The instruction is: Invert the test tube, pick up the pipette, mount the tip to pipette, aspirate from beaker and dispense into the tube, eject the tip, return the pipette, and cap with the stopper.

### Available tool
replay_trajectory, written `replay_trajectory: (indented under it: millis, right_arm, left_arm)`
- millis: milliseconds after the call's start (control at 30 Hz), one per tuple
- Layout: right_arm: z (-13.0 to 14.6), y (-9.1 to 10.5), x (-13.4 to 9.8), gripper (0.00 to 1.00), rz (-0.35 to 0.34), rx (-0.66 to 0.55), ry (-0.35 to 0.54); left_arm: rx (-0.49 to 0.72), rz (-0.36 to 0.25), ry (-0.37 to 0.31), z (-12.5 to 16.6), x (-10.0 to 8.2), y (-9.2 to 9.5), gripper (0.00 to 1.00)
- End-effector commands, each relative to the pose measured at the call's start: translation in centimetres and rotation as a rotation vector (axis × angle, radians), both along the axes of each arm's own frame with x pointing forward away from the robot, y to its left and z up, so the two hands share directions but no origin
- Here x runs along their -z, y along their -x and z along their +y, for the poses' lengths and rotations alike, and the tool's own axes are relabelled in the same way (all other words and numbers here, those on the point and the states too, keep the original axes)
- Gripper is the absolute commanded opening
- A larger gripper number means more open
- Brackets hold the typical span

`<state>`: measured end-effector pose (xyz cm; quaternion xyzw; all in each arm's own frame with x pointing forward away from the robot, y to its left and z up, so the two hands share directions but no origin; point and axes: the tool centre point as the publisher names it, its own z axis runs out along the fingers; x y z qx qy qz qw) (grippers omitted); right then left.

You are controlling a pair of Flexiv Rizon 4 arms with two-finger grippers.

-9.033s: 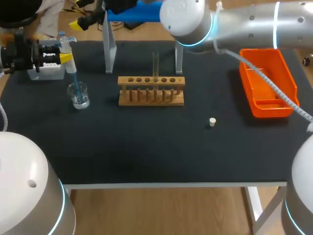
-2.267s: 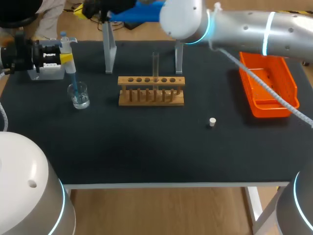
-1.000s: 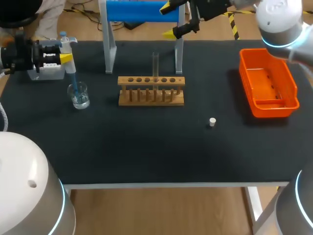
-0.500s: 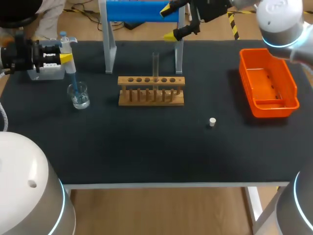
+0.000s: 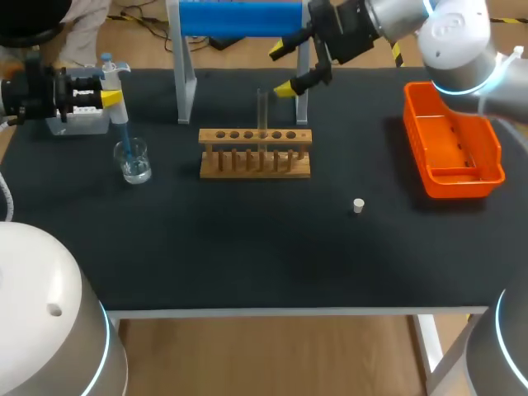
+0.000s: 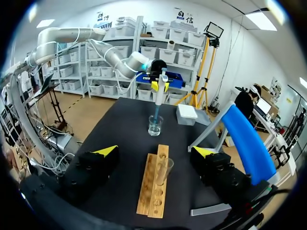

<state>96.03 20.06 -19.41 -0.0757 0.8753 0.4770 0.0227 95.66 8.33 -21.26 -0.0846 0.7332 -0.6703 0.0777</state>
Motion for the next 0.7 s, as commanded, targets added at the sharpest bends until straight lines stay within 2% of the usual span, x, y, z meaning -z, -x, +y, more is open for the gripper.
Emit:
replay_trajectory:
  millis: [33, 333, 700]
  right_arm:
    - [0.0, -1.1, 2.1, 1.00, 0.016, -0.030, -0.006]
    - [0.6, -2.5, 5.1, 1.00, 0.039, -0.041, 0.027]
    - [1.4, -2.5, 7.2, 1.00, 0.020, -0.080, 0.077]
  left_arm:
    - [-0.002, 0.000, -0.001, -0.1, -0.1, 0.1, 0.00]
    - [-0.002, 0.000, -0.001, -0.1, -0.1, 0.1, 0.00]
    - [-0.002, 0.000, -0.001, -0.1, -0.1, 0.1, 0.00]
